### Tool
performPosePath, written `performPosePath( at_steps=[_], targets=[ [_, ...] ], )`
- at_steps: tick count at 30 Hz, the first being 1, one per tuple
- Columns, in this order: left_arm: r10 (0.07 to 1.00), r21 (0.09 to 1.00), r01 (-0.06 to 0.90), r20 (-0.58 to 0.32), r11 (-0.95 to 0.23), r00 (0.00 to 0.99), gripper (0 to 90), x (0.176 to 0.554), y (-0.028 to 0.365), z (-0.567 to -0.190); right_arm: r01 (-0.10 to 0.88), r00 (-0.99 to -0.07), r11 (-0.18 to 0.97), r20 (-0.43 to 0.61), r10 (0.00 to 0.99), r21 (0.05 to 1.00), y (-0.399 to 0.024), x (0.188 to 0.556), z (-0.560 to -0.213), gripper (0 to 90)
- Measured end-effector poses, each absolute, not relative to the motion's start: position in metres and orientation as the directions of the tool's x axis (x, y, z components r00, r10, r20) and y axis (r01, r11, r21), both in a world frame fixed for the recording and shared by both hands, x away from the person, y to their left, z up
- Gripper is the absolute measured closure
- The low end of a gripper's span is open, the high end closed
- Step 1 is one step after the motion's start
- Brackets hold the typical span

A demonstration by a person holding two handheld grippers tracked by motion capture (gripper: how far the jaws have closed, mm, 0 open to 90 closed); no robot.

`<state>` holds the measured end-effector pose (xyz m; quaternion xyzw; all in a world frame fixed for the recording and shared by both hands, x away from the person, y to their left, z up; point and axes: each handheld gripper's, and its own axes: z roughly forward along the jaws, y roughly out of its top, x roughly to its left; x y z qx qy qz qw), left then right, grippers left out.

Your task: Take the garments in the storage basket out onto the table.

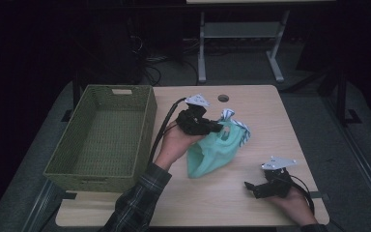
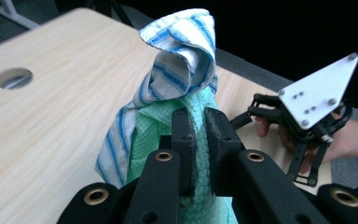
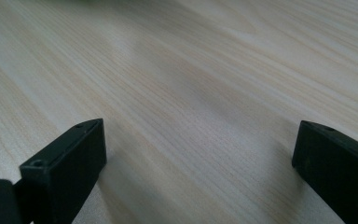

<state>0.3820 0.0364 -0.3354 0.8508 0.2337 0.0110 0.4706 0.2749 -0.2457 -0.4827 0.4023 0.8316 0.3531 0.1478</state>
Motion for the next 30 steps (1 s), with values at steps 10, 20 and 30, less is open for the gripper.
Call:
performPosePath(
  at_steps=[10,20,30],
  targets=[
    [0.424,0.753,0.411,-0.194,-0.513,0.885,81.9,0.385,0.012,-0.379,0.567,-0.632,0.428,0.039,0.774,0.704,-0.246,0.275,-0.483,2.4],
    [0.416,0.712,0.422,-0.198,-0.561,0.888,81.0,0.382,-0.009,-0.416,0.569,-0.631,0.426,0.041,0.775,0.703,-0.246,0.275,-0.482,2.4],
    [0.386,0.653,0.393,-0.163,-0.647,0.908,79.4,0.376,-0.029,-0.443,0.568,-0.631,0.426,0.041,0.775,0.704,-0.246,0.275,-0.483,2.4]
  ],
)
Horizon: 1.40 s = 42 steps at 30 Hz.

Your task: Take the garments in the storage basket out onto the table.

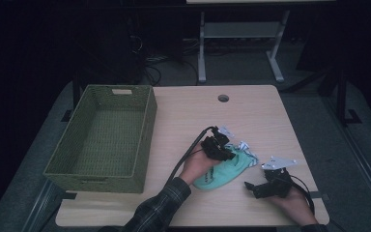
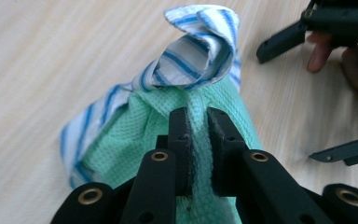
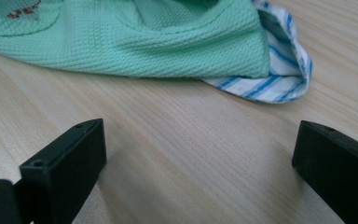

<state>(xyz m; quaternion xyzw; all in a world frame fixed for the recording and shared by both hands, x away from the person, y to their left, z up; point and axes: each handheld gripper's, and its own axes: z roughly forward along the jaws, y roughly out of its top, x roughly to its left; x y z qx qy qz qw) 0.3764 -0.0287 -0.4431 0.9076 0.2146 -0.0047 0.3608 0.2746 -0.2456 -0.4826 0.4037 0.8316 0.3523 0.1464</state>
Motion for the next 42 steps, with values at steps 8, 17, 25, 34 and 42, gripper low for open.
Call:
performPosePath(
  at_steps=[8,17,25,34,42],
  targets=[
    [0.388,0.620,0.390,-0.147,-0.681,0.910,72.0,0.370,-0.038,-0.457,0.567,-0.632,0.429,0.038,0.774,0.703,-0.246,0.275,-0.483,2.5],
    [0.387,0.683,0.388,-0.164,-0.619,0.907,55.4,0.369,-0.018,-0.421,0.567,-0.631,0.425,0.041,0.775,0.705,-0.246,0.275,-0.483,2.5],
    [0.446,0.713,0.400,-0.136,-0.576,0.885,70.3,0.368,0.030,-0.398,0.567,-0.632,0.427,0.039,0.774,0.705,-0.246,0.275,-0.483,2.4],
    [0.564,0.666,0.485,-0.116,-0.567,0.818,89.5,0.372,0.077,-0.421,0.567,-0.632,0.428,0.038,0.774,0.703,-0.246,0.275,-0.483,2.4],
    [0.594,0.583,0.527,-0.093,-0.618,0.799,89.5,0.382,0.080,-0.447,0.567,-0.632,0.429,0.038,0.774,0.703,-0.246,0.275,-0.483,2.4]
  ],
)
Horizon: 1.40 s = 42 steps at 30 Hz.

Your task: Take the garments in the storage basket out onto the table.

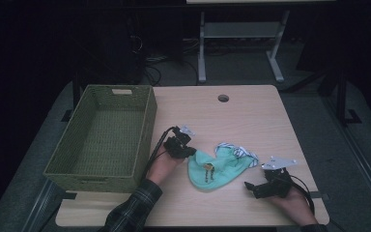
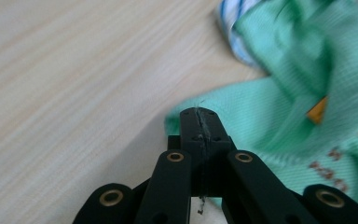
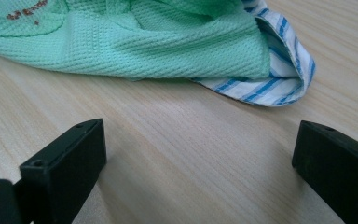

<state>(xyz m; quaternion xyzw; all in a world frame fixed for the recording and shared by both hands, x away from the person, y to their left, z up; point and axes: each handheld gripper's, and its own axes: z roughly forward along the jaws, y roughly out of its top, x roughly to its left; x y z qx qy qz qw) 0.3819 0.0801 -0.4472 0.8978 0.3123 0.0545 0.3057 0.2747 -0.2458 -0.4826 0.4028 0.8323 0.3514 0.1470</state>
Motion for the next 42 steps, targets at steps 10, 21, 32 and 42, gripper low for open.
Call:
performPosePath(
  at_steps=[10,21,32,42],
  targets=[
    [0.577,0.558,0.522,-0.093,-0.645,0.812,89.5,0.375,0.082,-0.452,0.567,-0.632,0.428,0.040,0.774,0.704,-0.246,0.275,-0.483,2.5],
    [0.531,0.542,0.495,-0.105,-0.678,0.841,88.7,0.340,0.091,-0.451,0.569,-0.629,0.424,0.041,0.776,0.705,-0.245,0.275,-0.482,2.7],
    [0.493,0.532,0.455,-0.080,-0.714,0.866,87.9,0.318,0.089,-0.450,0.581,-0.654,0.458,0.050,0.755,0.673,-0.248,0.278,-0.475,13.4],
    [0.487,0.537,0.446,-0.074,-0.716,0.870,88.1,0.318,0.089,-0.451,0.552,-0.668,0.428,0.071,0.741,0.716,-0.250,0.289,-0.453,27.0]
  ],
)
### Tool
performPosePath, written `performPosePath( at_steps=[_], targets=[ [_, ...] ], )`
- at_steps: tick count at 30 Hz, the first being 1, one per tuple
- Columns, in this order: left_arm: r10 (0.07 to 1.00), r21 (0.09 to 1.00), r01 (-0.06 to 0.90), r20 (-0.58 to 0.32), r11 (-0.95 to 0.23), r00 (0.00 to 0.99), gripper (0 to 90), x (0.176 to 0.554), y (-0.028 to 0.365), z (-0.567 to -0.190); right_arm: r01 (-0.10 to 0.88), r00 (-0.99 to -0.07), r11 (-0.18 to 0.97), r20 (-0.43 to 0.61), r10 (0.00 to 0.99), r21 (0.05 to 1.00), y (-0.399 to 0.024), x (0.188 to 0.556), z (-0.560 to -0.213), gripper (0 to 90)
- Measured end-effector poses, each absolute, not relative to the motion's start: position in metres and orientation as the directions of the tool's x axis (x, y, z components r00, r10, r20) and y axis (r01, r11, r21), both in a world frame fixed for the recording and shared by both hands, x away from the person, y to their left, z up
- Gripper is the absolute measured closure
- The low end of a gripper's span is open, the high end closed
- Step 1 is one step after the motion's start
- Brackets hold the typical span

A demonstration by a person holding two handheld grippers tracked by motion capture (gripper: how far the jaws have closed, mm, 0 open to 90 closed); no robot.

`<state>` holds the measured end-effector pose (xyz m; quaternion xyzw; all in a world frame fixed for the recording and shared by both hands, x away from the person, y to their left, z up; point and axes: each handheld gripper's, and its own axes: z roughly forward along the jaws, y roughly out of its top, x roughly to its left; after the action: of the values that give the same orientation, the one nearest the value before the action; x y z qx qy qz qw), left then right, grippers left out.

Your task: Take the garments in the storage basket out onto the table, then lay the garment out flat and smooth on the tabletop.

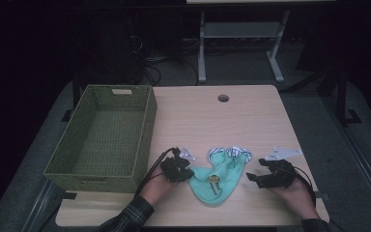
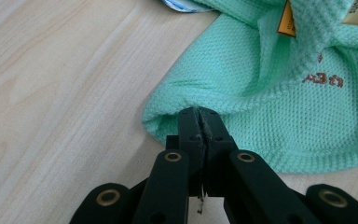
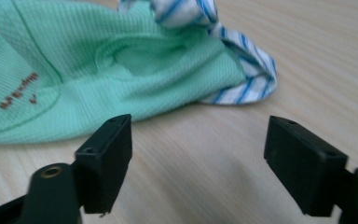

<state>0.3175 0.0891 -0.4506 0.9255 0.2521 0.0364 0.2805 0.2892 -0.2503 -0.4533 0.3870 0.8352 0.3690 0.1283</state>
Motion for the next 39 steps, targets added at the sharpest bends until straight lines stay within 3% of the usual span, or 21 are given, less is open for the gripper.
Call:
performPosePath(
  at_steps=[23,39],
  targets=[
    [0.489,0.544,0.455,-0.092,-0.705,0.867,88.1,0.320,0.091,-0.451,0.440,-0.783,0.456,0.081,0.616,0.774,-0.202,0.340,-0.394,50.5],
    [0.482,0.532,0.452,-0.092,-0.716,0.871,88.1,0.322,0.092,-0.450,0.468,-0.810,0.537,0.098,0.577,0.702,-0.162,0.373,-0.420,68.4]
  ],
)
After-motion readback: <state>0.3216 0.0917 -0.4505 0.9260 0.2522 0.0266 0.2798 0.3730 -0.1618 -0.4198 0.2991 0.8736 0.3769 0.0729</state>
